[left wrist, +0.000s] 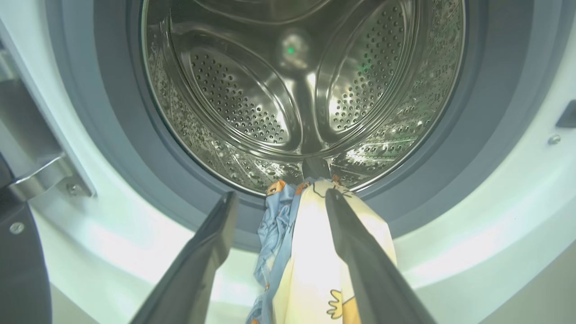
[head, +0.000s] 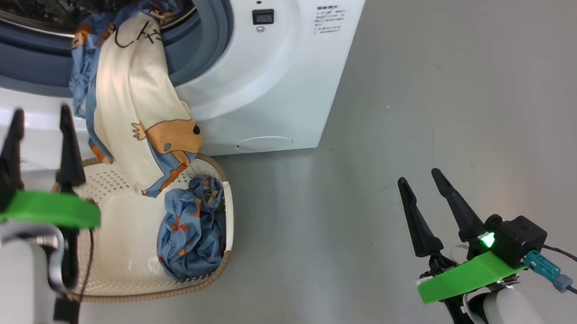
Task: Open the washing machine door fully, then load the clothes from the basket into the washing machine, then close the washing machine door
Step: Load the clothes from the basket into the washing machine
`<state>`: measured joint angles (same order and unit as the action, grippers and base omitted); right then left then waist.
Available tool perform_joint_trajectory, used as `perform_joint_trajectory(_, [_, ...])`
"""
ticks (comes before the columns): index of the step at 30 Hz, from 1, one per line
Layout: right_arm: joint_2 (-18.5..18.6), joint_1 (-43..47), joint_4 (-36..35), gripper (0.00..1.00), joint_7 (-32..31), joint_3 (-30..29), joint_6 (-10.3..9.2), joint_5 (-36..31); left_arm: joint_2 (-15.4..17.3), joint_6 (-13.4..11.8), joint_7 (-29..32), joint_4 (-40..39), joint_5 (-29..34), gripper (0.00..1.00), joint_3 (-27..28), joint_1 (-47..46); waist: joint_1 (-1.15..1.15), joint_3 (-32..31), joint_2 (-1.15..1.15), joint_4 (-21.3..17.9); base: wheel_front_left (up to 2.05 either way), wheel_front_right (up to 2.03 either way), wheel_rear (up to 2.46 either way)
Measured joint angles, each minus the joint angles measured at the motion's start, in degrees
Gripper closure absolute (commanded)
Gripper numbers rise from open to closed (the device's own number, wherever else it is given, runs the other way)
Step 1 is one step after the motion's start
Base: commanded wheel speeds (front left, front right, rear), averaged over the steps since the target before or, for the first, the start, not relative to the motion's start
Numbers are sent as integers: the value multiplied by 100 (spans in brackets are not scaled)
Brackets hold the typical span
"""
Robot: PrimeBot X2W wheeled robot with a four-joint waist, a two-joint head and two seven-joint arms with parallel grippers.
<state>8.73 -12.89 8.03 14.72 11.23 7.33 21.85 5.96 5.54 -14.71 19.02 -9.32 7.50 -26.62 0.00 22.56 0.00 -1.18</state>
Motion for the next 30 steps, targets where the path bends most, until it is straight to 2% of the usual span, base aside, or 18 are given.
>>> perform_joint_trajectory(17, [35, 1, 11, 0, 0, 85, 0, -1, -346, -181, 1, -981, 49, 0, 158, 1802, 0, 22, 0, -55, 0, 0, 0])
perform_joint_trajectory(30, [37, 1, 9, 0, 0, 67, 0, -1, -383, -336, 1, -1218, -11, 0, 71, 2292, 0, 71, 0, -43, 0, 0, 0])
